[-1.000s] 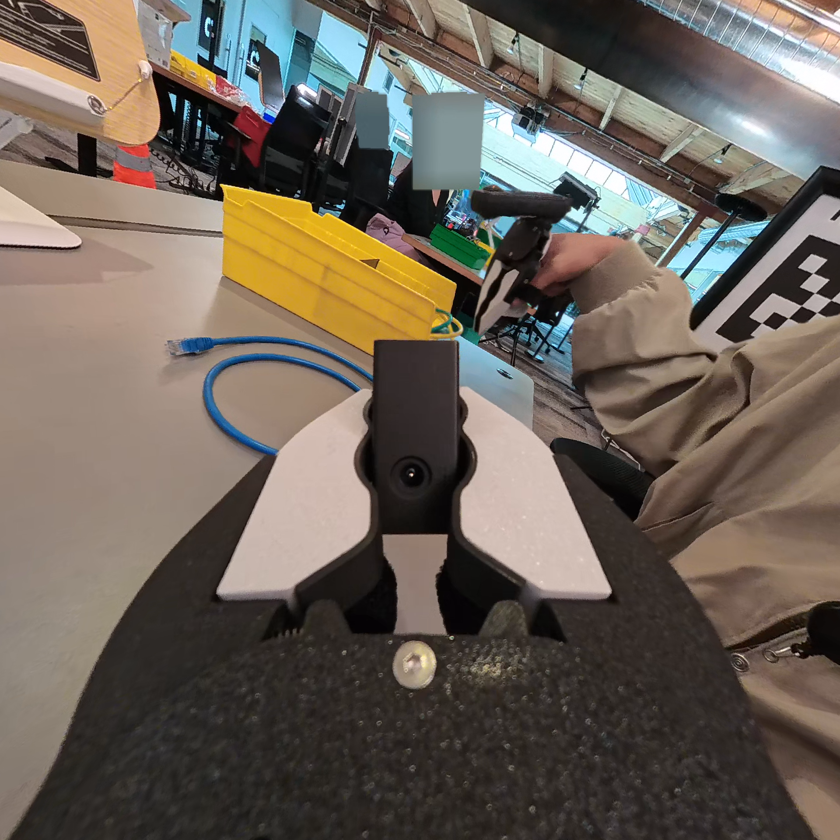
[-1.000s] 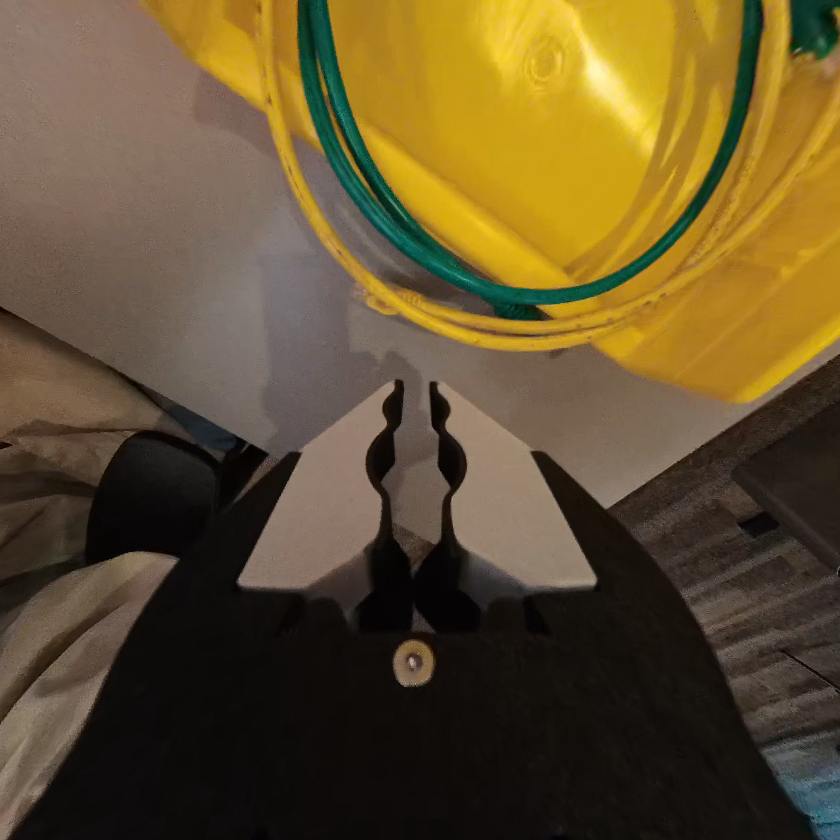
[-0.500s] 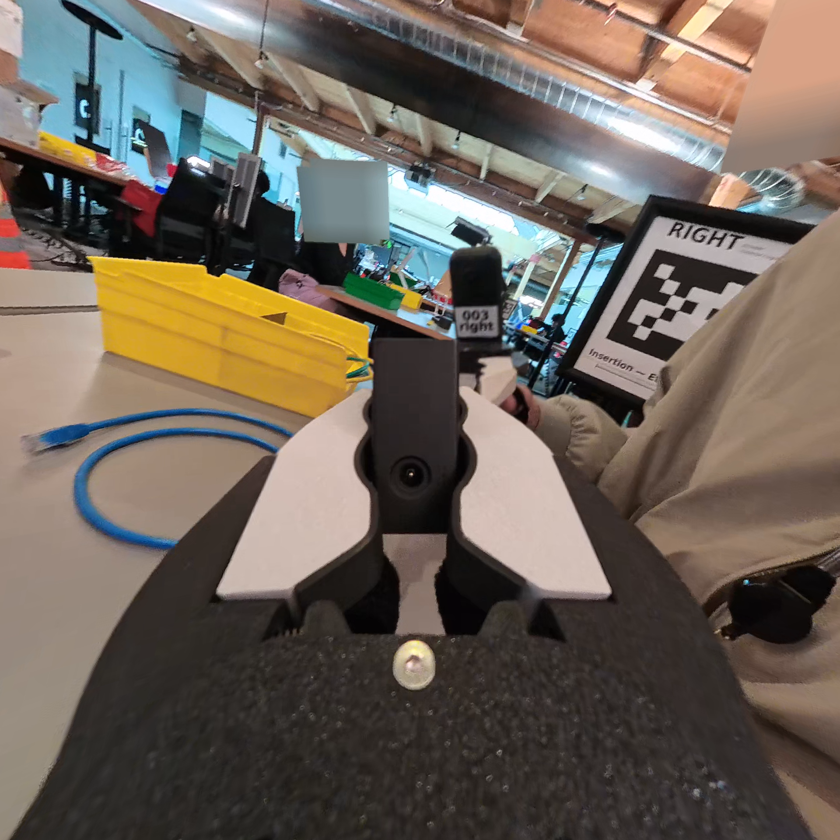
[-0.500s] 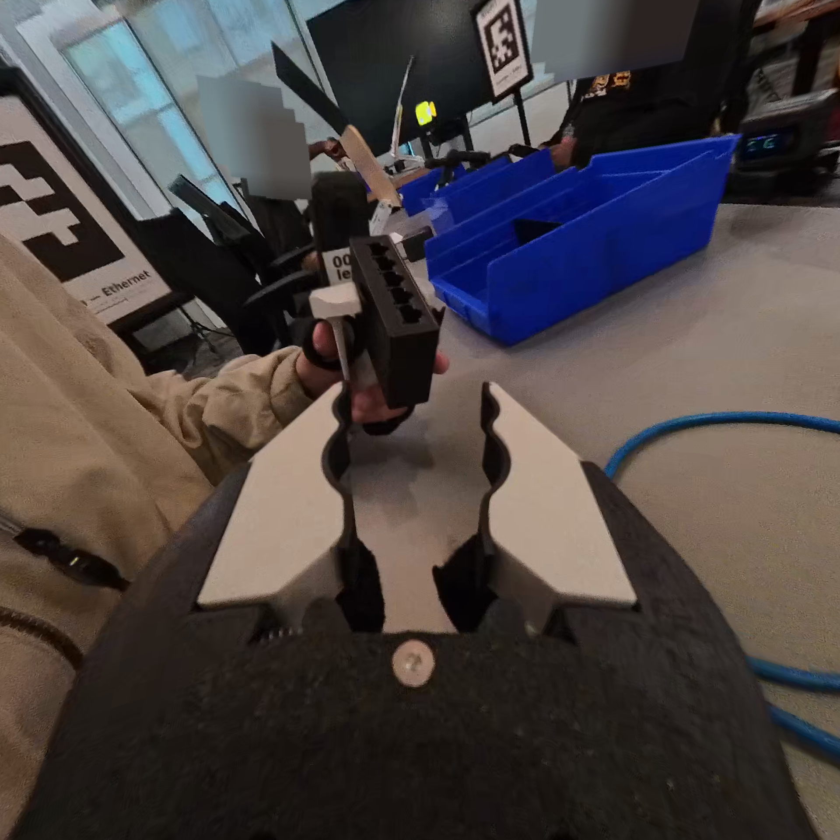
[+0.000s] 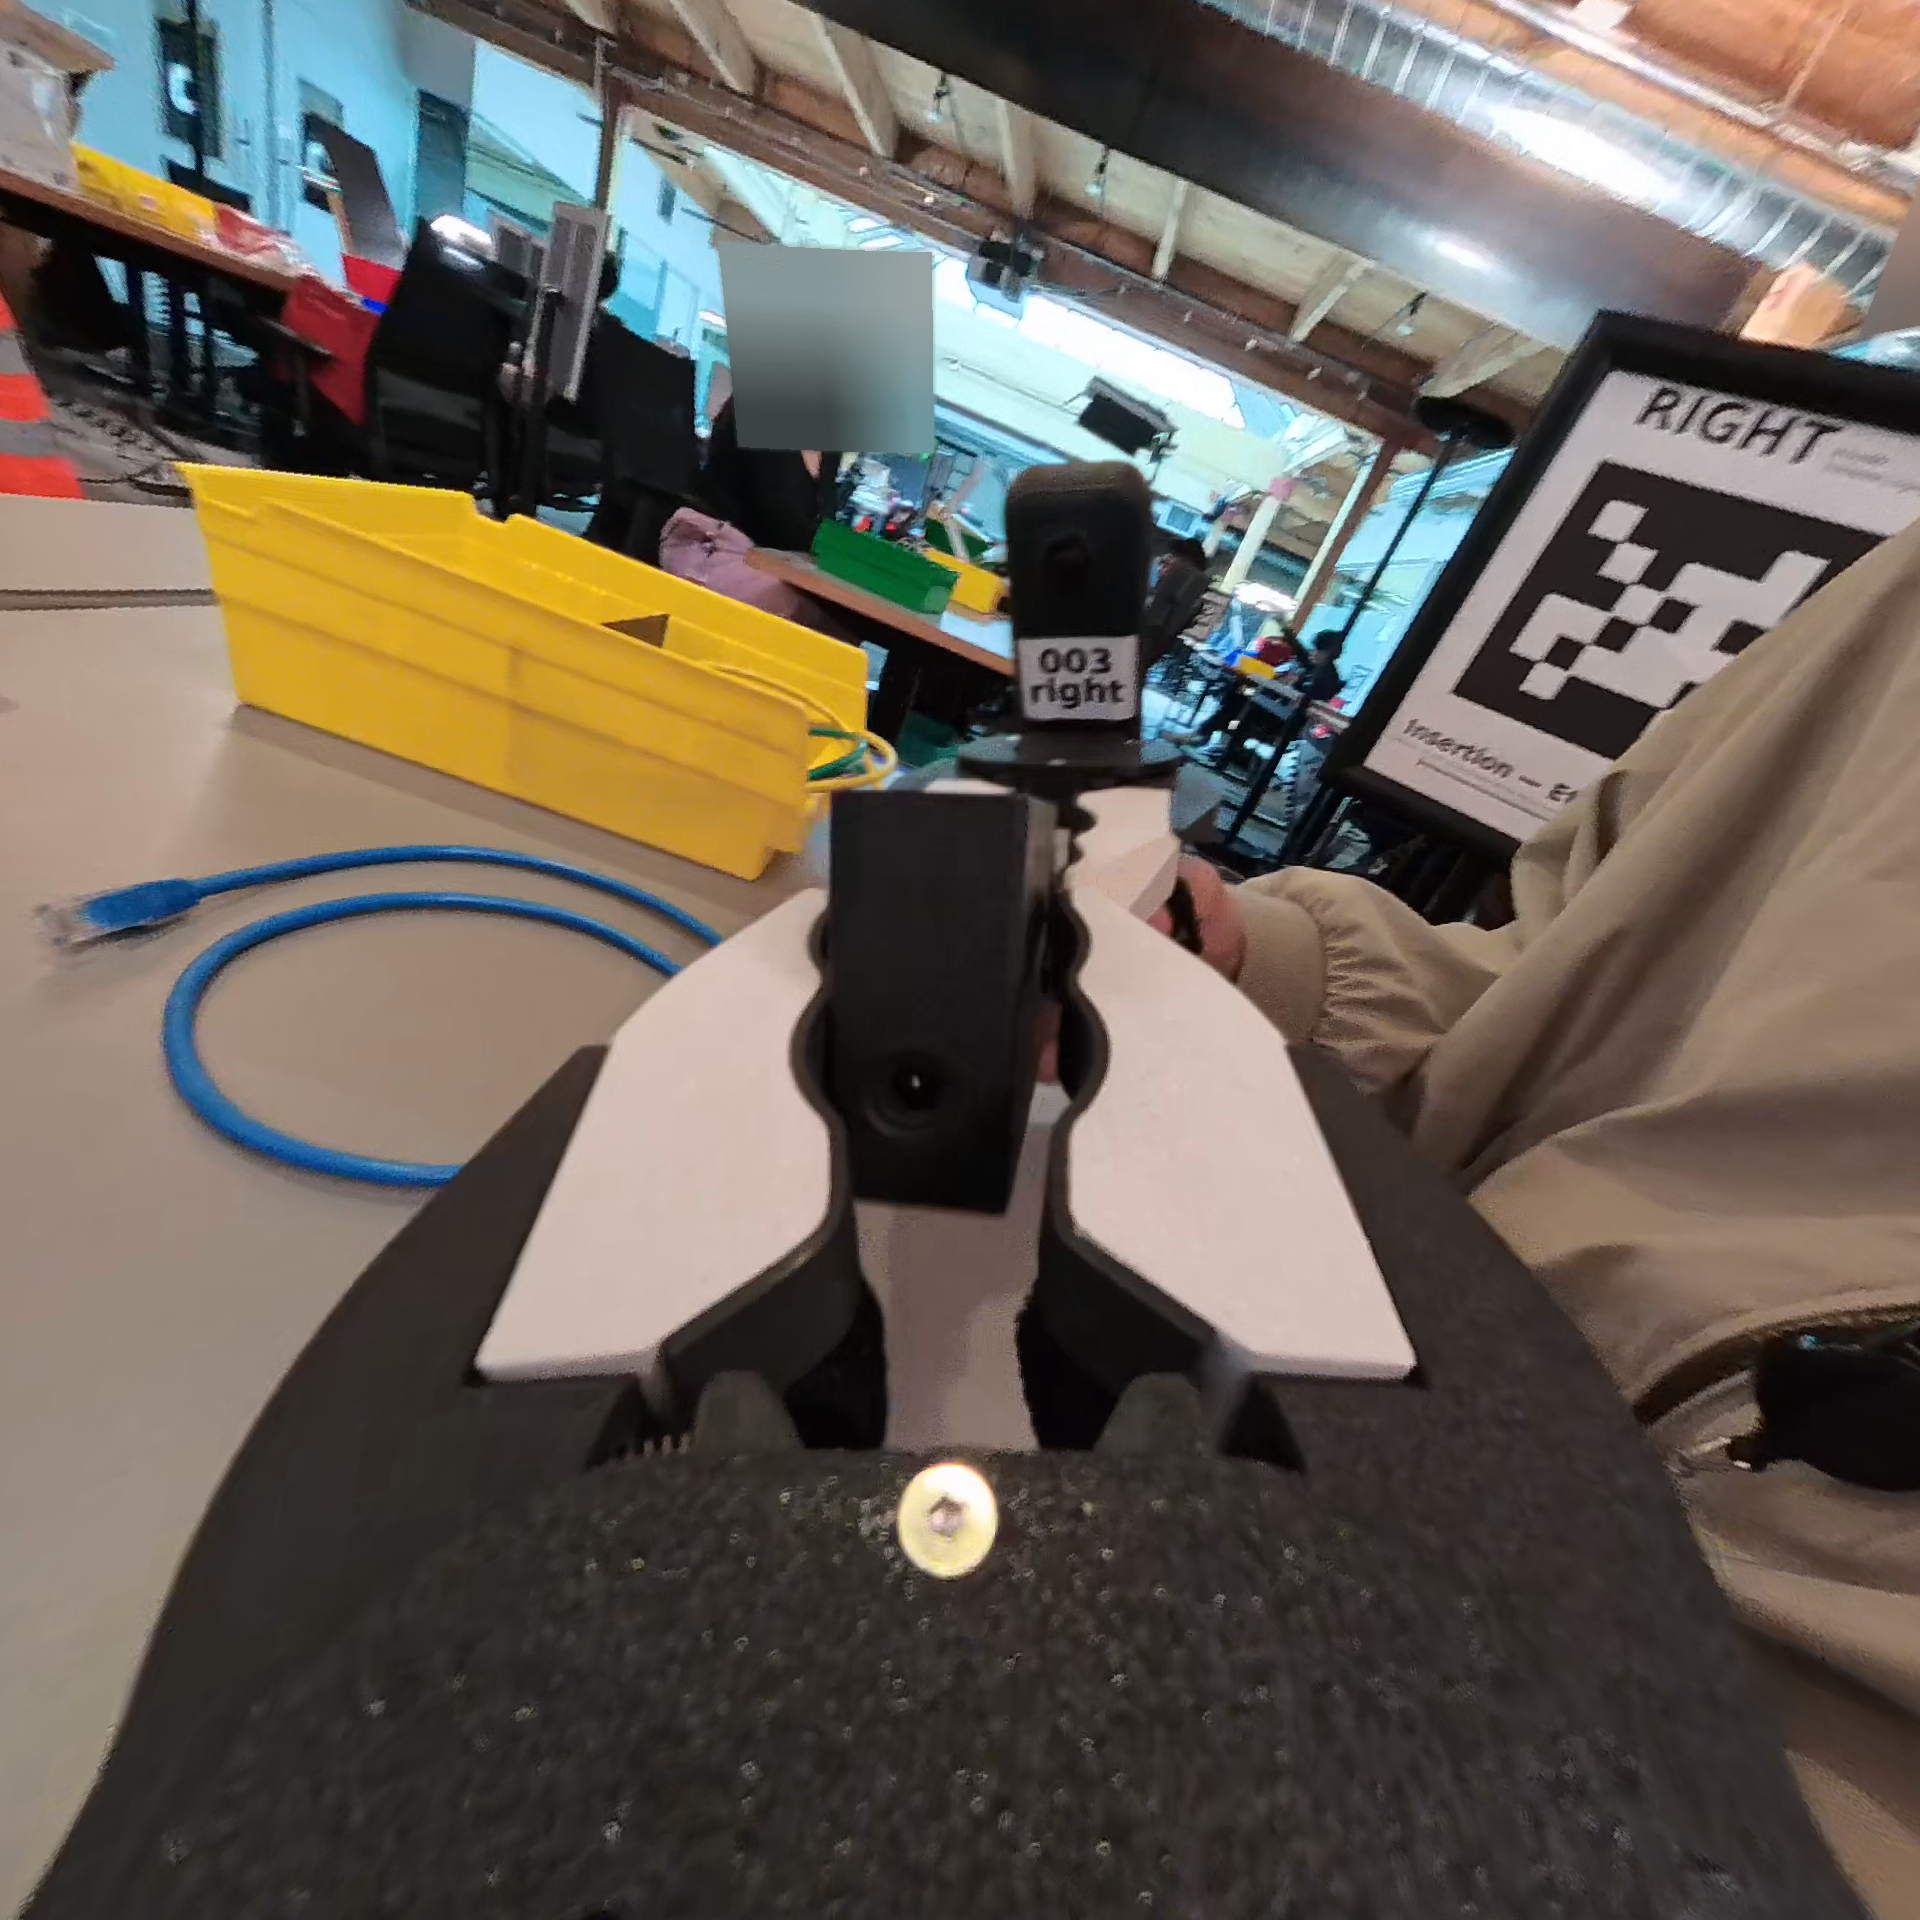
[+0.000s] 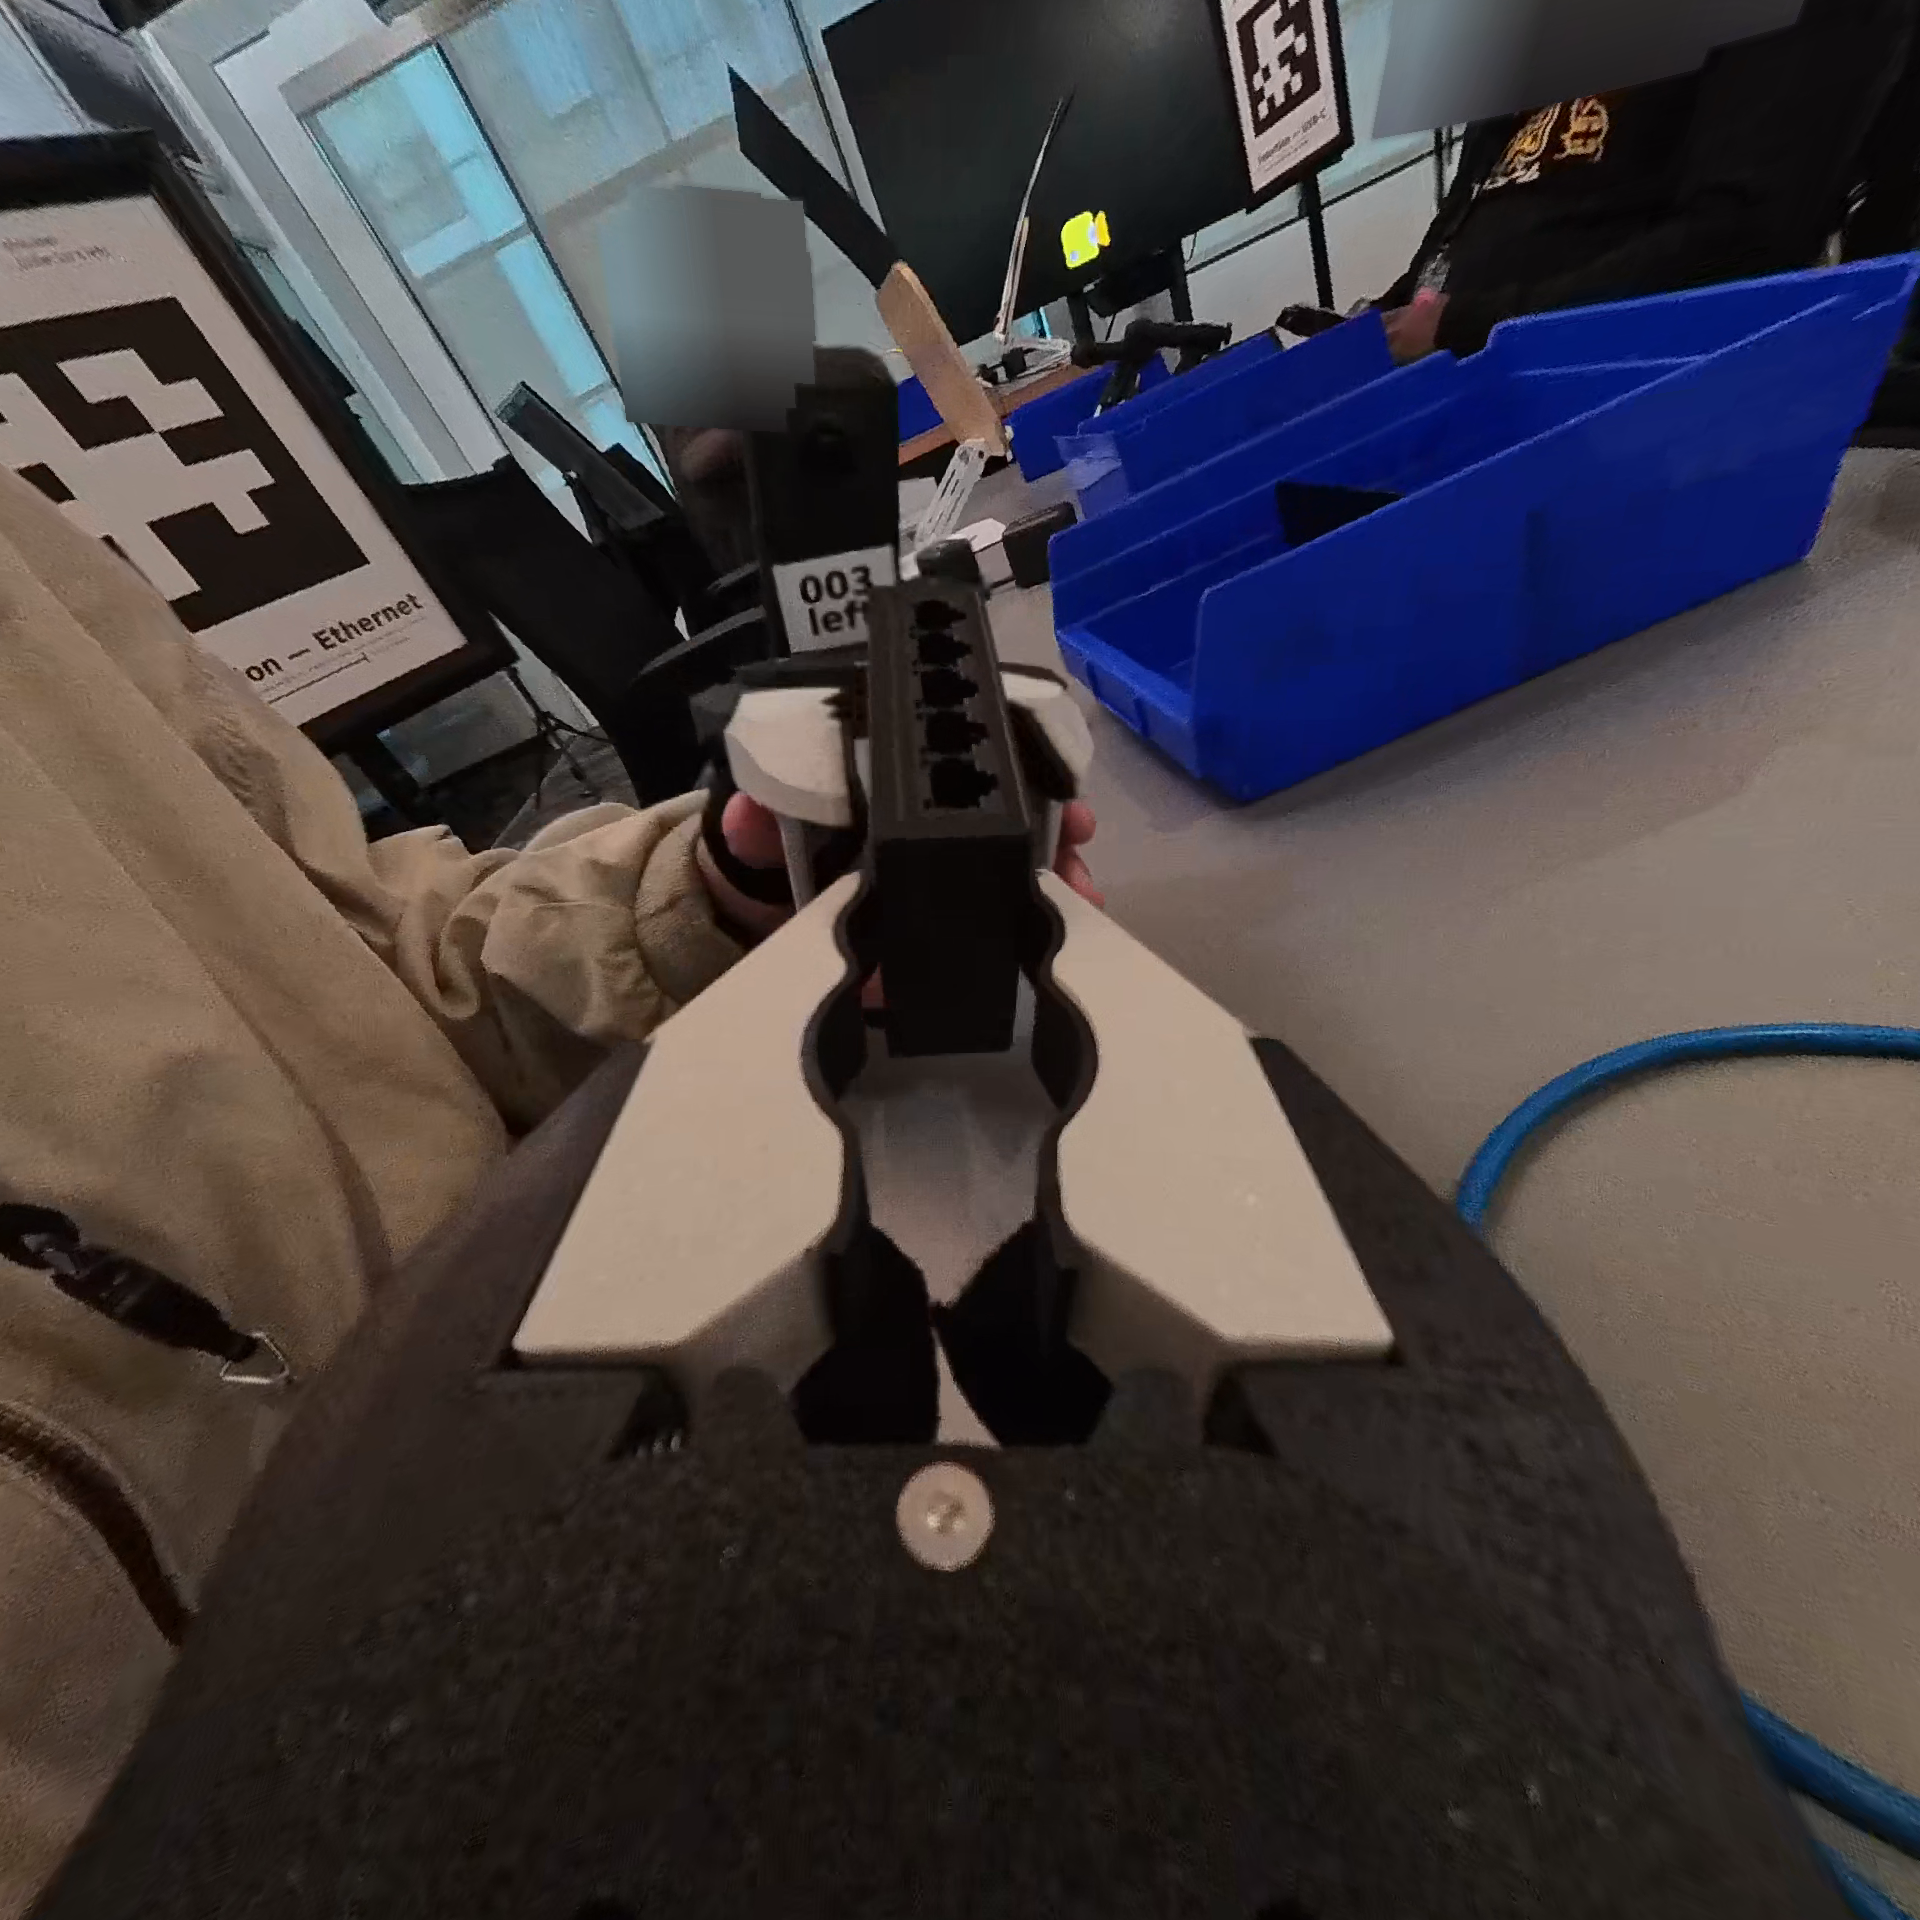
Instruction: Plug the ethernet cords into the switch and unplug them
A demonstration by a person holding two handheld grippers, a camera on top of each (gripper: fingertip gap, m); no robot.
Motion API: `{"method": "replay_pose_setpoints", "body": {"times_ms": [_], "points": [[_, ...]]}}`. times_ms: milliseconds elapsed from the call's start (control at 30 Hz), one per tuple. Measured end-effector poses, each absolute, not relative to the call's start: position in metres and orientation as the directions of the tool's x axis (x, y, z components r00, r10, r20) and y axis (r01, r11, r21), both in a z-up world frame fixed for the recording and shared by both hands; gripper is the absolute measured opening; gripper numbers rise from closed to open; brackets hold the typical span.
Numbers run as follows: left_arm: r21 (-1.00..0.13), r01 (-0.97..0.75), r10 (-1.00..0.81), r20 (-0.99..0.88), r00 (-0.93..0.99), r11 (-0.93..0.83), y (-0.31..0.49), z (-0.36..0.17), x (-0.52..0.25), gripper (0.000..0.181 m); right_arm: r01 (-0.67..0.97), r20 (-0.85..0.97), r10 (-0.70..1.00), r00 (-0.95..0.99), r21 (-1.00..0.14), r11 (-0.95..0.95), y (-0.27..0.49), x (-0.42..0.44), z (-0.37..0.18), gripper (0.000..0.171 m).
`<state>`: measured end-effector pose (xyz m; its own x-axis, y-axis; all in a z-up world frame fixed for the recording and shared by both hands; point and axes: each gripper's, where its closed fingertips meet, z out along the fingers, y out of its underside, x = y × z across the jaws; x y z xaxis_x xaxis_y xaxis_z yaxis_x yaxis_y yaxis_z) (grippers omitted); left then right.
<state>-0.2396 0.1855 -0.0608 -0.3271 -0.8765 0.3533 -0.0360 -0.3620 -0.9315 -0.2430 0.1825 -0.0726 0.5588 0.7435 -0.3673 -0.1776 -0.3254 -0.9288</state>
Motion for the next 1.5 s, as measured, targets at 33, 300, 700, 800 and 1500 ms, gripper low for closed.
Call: {"method": "replay_pose_setpoints", "body": {"times_ms": [33,300,700,800,1500], "points": [[-0.932,-0.028,-0.883,0.352,-0.31,-0.362,0.189,-0.061,-0.24,0.042,-0.185,-0.364,0.733,0.575,-0.93,-0.316,0.183,-0.234,-0.069,0.026],[-0.894,-0.012,-0.861,0.435,-0.264,-0.448,0.213,-0.063,-0.249,0.031,0.001,-0.097,0.348,0.933,-0.962,-0.272,0.203,-0.036,-0.008,0.026],[-0.879,-0.066,-0.827,0.469,-0.31,-0.473,0.205,-0.067,-0.242,0.026,0.271,0.198,0.269,0.942,0.019,-0.962,0.289,0.211,-0.138,0.025],[-0.876,-0.065,-0.829,0.474,-0.298,-0.478,0.208,-0.069,-0.245,0.026,0.296,0.184,0.304,0.935,0.069,-0.953,0.305,0.205,-0.15,0.025],[-0.901,-0.218,-0.896,0.413,-0.163,-0.375,0.21,-0.103,-0.239,0.025,-0.143,-0.182,0.223,0.958,-0.973,-0.181,0.171,-0.059,-0.049,0.048]]}}
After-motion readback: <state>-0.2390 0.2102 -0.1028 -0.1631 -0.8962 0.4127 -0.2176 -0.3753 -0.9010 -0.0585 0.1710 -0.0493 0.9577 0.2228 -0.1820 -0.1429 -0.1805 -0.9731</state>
